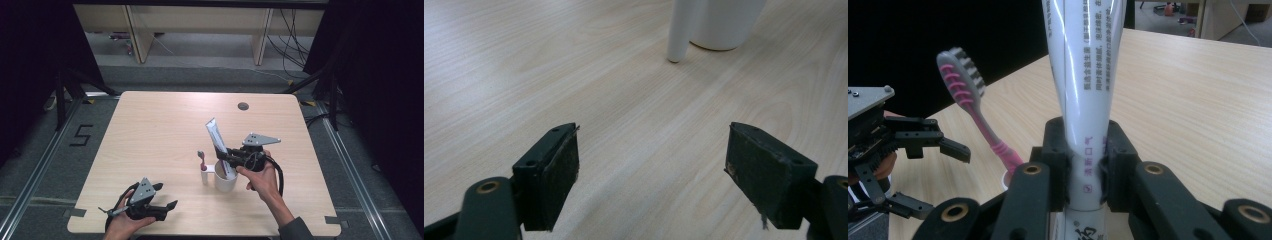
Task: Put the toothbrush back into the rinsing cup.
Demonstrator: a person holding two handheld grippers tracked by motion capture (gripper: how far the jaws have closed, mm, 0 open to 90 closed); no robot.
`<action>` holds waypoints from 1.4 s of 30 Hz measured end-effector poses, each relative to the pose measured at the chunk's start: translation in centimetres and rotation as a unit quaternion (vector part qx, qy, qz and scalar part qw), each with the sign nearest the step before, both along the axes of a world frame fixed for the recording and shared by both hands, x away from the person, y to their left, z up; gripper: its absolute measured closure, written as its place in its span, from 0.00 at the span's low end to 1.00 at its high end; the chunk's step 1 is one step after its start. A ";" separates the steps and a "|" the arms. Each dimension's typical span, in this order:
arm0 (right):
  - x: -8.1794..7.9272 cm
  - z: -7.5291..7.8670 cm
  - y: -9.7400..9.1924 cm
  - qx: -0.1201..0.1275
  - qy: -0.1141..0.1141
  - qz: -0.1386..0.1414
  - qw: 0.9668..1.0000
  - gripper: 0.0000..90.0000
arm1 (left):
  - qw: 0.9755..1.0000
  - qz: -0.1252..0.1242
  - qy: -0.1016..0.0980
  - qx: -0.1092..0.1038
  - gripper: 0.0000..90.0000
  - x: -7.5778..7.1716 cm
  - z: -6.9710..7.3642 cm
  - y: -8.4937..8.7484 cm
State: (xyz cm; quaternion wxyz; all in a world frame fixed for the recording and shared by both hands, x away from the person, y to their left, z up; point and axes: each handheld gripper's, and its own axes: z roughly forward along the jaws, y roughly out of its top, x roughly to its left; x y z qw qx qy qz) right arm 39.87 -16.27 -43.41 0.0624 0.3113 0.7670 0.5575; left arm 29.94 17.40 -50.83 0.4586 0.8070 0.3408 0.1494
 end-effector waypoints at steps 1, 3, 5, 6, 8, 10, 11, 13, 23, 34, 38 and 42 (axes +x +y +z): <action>-0.1 -0.1 0.0 0.002 0.004 -0.002 1.000 0.85 | 1.000 -0.001 0.000 0.001 0.23 0.0 0.0 0.0; -0.1 -0.4 -0.1 0.001 -0.005 -0.001 1.000 0.85 | 1.000 0.001 0.000 0.001 0.23 0.0 0.0 0.0; -0.2 -0.8 -0.1 0.001 -0.010 -0.002 1.000 0.85 | 1.000 0.001 0.001 0.000 0.23 0.0 0.0 -0.1; -0.2 -0.9 -0.1 -0.003 -0.009 0.001 1.000 0.85 | 1.000 0.000 0.001 -0.001 0.23 0.0 0.0 -0.1; -0.4 -1.4 0.2 -0.010 -0.008 0.003 1.000 0.85 | 1.000 0.001 0.001 0.000 0.23 -0.1 0.0 -0.1; -0.3 -1.6 0.2 -0.013 -0.006 0.007 1.000 0.85 | 1.000 -0.001 0.000 0.005 0.23 0.0 0.0 0.0; -0.6 -1.7 0.3 -0.008 0.001 0.006 1.000 0.85 | 1.000 0.001 0.000 0.003 0.23 -0.1 0.0 0.0; -0.5 -1.7 0.2 -0.011 -0.008 0.010 1.000 0.85 | 1.000 0.000 0.000 0.001 0.23 0.0 0.0 0.0; -1.0 -1.7 -0.1 -0.026 -0.013 0.015 0.999 0.84 | 1.000 0.000 0.000 0.003 0.23 -0.1 0.0 -0.1; -1.9 -1.6 -0.1 -0.049 -0.007 0.009 0.999 0.84 | 1.000 -0.002 0.000 0.006 0.23 0.0 0.1 0.1; -2.0 -1.5 -0.2 -0.072 -0.011 0.013 0.997 0.84 | 1.000 -0.001 0.001 0.000 0.23 -0.1 0.0 0.0; -2.2 -1.6 -0.3 -0.086 -0.019 0.013 0.996 0.84 | 1.000 -0.001 0.001 0.001 0.23 -0.1 0.0 0.0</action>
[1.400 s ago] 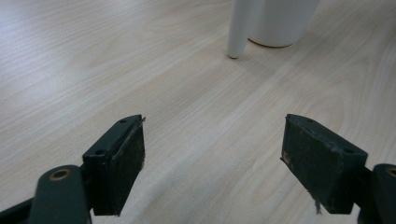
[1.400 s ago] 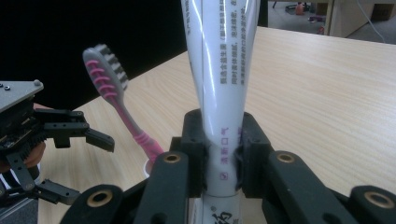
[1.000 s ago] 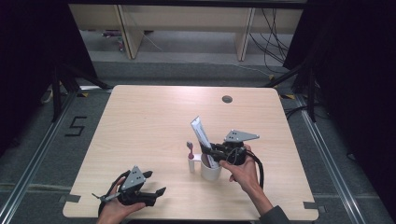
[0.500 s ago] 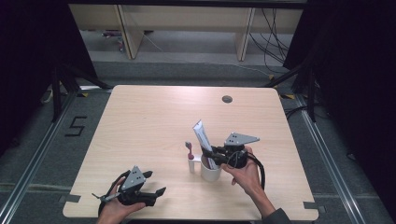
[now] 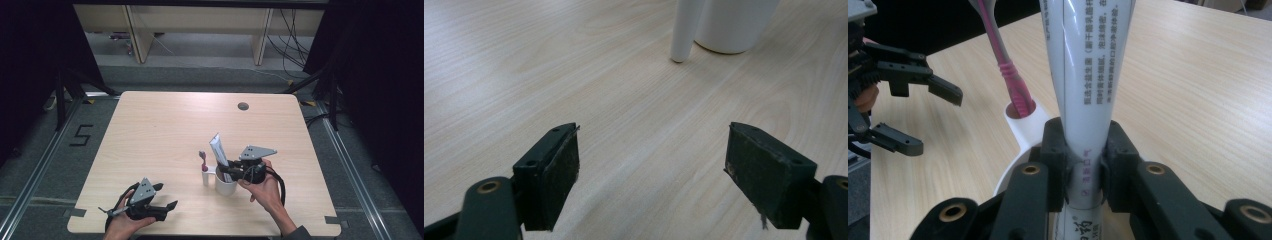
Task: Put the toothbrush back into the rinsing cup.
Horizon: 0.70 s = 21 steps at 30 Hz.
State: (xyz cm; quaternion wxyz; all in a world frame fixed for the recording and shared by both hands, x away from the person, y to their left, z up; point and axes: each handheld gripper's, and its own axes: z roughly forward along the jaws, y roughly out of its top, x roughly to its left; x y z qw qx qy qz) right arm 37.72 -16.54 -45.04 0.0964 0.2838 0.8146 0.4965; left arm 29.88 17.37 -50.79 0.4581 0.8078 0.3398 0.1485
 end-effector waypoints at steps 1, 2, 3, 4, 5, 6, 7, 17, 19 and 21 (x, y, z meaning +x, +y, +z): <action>0.0 -0.1 0.1 0.004 0.007 0.005 1.000 0.84 | 1.000 0.001 0.001 -0.001 0.23 0.0 0.0 0.0; -0.2 -0.1 0.1 0.003 0.013 0.001 1.000 0.84 | 1.000 0.001 0.000 -0.001 0.23 0.0 0.0 0.0; -0.3 -0.1 0.1 0.004 0.016 0.000 1.000 0.84 | 1.000 -0.001 0.001 0.000 0.23 0.0 0.0 0.0; -0.2 -0.1 -0.1 -0.004 0.003 -0.001 1.000 0.84 | 1.000 0.001 0.000 0.000 0.23 0.0 0.0 0.0; -0.3 -0.1 -0.1 -0.006 0.009 -0.001 1.000 0.84 | 1.000 0.000 0.000 0.000 0.23 0.0 0.0 0.0; -0.2 -0.2 -0.1 -0.009 0.001 0.002 1.000 0.84 | 1.000 0.000 -0.001 0.002 0.23 0.0 0.0 0.0; -0.5 -0.3 0.0 -0.003 0.014 -0.008 1.000 0.84 | 1.000 -0.001 0.000 0.002 0.23 0.0 0.0 0.0; -0.9 -0.5 -0.5 -0.012 0.015 -0.001 1.000 0.81 | 1.000 -0.002 -0.002 0.001 0.23 0.0 0.0 0.0; -0.9 -0.5 -0.6 -0.006 0.017 0.001 1.000 0.80 | 1.000 0.000 -0.002 -0.003 0.23 -0.1 0.0 0.0; -1.2 -0.4 -0.6 -0.004 0.027 -0.007 1.000 0.80 | 1.000 0.000 -0.003 -0.005 0.23 -0.1 0.0 -0.1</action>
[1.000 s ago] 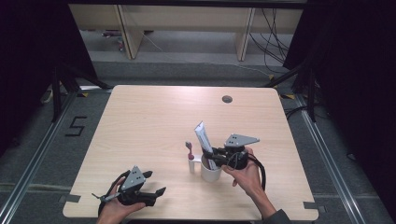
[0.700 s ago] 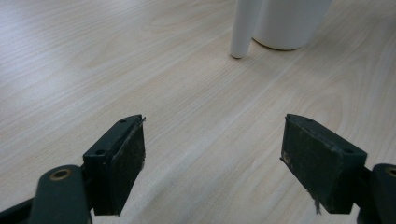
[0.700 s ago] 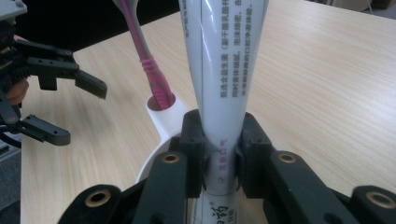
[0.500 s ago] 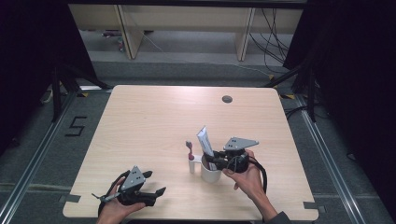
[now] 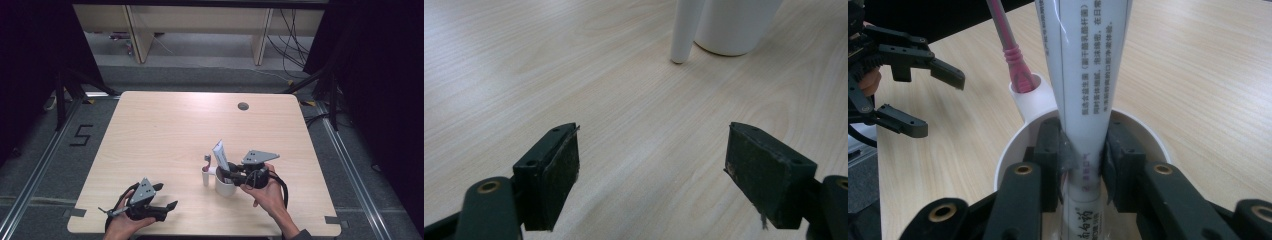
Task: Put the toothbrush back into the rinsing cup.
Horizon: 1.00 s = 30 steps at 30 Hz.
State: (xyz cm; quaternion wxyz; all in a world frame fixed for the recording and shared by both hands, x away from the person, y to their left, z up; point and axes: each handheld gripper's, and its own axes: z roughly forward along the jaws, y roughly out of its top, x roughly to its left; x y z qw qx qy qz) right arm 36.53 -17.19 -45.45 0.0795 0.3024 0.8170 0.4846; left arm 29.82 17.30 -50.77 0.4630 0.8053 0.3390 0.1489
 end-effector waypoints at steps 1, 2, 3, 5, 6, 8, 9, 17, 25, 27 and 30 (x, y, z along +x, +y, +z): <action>0.0 0.0 0.0 0.000 0.000 0.000 1.000 0.80 | 1.000 0.000 0.000 0.000 0.23 0.0 0.0 0.0; 0.1 -0.1 0.0 0.000 -0.004 0.006 1.000 0.80 | 1.000 0.000 0.000 0.001 0.23 0.0 0.0 0.0; 0.1 -0.1 -0.1 -0.003 -0.011 0.007 1.000 0.82 | 1.000 -0.001 0.000 0.001 0.23 0.0 0.0 0.0; 0.1 -0.1 -0.1 -0.005 -0.011 0.006 1.000 0.82 | 1.000 -0.001 0.000 0.001 0.23 0.0 0.0 0.0; 0.1 -0.1 -0.1 0.000 -0.005 0.008 1.000 0.82 | 1.000 -0.001 0.000 0.001 0.23 0.0 0.0 0.0; 0.0 -0.1 -0.1 -0.006 -0.005 0.003 1.000 0.81 | 1.000 0.001 0.000 0.002 0.23 0.0 0.0 0.0; 0.1 -0.1 -0.1 -0.004 -0.009 0.006 1.000 0.81 | 1.000 0.002 0.000 0.003 0.23 0.0 0.1 0.0; -0.2 -0.2 0.0 0.000 0.003 0.004 1.000 0.81 | 1.000 0.001 0.002 0.003 0.23 0.1 0.0 0.0; -0.1 -0.3 -0.5 -0.002 -0.005 0.001 1.000 0.75 | 1.000 0.006 0.006 0.001 0.23 0.1 0.0 0.1; -0.1 -0.3 -0.4 0.007 -0.003 0.001 1.000 0.72 | 1.000 0.007 0.004 -0.004 0.23 0.0 0.0 0.1; -0.2 -0.2 -0.5 0.004 -0.016 -0.006 1.000 0.66 | 1.000 0.005 0.003 0.001 0.23 0.0 0.2 0.1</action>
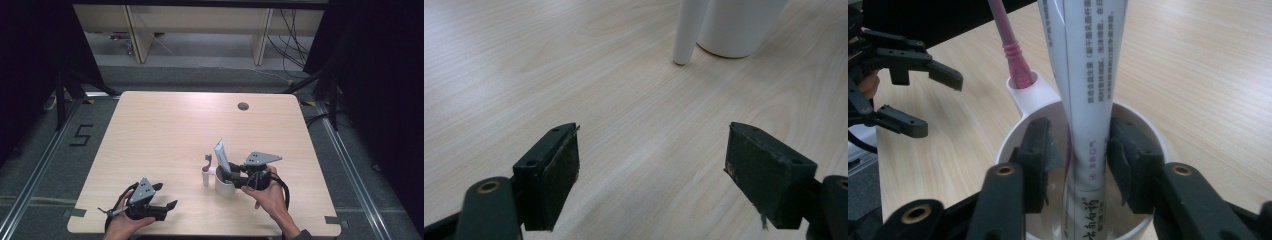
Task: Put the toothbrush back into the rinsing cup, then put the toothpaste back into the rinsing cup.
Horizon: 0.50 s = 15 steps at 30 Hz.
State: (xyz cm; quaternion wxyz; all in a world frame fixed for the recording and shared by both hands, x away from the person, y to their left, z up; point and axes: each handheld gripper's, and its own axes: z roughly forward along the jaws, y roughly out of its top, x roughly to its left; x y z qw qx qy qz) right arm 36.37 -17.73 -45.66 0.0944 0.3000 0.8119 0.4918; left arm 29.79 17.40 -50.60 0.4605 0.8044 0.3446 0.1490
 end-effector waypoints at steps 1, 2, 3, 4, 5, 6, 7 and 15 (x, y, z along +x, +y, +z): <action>-0.3 0.1 0.1 0.010 0.023 -0.008 1.000 0.65 | 1.000 -0.002 0.000 0.001 0.23 0.0 0.0 0.1; -0.2 0.2 -0.1 0.009 0.008 -0.005 1.000 0.63 | 1.000 -0.002 0.001 0.002 0.23 0.0 0.0 0.1; -0.3 0.3 -0.3 0.006 0.005 -0.013 1.000 0.63 | 1.000 -0.003 0.001 0.003 0.23 0.0 0.0 0.1; -0.3 0.4 -0.3 0.015 0.014 -0.011 1.000 0.63 | 1.000 -0.002 0.000 0.005 0.23 -0.1 0.0 0.1; -0.4 0.5 -0.5 0.014 0.009 -0.012 1.000 0.62 | 1.000 -0.001 -0.004 -0.002 0.23 -0.1 0.0 0.1; -0.5 0.6 -0.6 0.018 0.007 -0.015 1.000 0.59 | 1.000 -0.001 -0.003 0.002 0.23 -0.1 0.1 0.1; -0.5 0.7 -0.7 0.022 0.003 -0.020 1.000 0.58 | 1.000 0.000 -0.004 0.002 0.23 -0.1 0.1 0.1; -0.7 1.3 -2.5 0.049 -0.004 -0.039 0.998 0.49 | 1.000 0.000 0.000 0.000 0.23 0.1 0.1 0.2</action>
